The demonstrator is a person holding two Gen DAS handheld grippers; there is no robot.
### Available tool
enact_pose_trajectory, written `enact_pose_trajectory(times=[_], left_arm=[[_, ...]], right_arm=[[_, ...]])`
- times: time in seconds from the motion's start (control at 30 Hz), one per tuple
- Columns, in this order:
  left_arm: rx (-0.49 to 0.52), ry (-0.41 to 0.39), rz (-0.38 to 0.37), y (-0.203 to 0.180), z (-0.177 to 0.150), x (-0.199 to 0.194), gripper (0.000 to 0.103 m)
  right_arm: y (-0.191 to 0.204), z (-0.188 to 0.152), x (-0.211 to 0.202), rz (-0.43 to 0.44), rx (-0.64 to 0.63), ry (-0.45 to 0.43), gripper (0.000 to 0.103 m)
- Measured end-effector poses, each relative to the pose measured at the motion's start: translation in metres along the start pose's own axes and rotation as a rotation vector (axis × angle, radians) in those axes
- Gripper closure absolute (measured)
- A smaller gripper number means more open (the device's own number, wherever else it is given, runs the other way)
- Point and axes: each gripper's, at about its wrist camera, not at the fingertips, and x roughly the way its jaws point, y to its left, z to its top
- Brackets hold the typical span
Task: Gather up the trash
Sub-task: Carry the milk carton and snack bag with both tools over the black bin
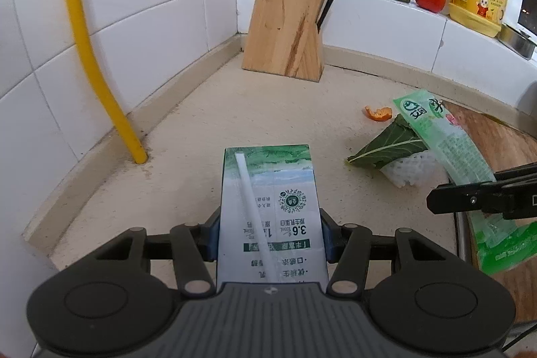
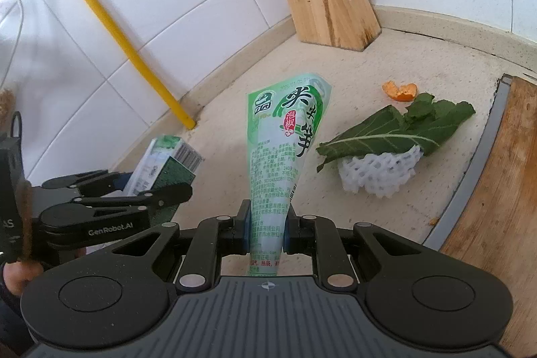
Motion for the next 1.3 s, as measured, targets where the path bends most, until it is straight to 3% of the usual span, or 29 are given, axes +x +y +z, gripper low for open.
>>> enact_pose_trajectory(times=[0.73, 1.3], left_arm=[[-0.045, -0.057, 0.086, 0.037, -0.03, -0.05, 0.056], [-0.126, -0.079, 0.182, 0.076, -0.068, -0.092, 0.056]], right_arm=[[0.057, -0.014, 0.008, 0.033, -0.066, 0.025, 0.081], [0.124, -0.024, 0.028, 0.126, -0.176, 0.077, 0.081]])
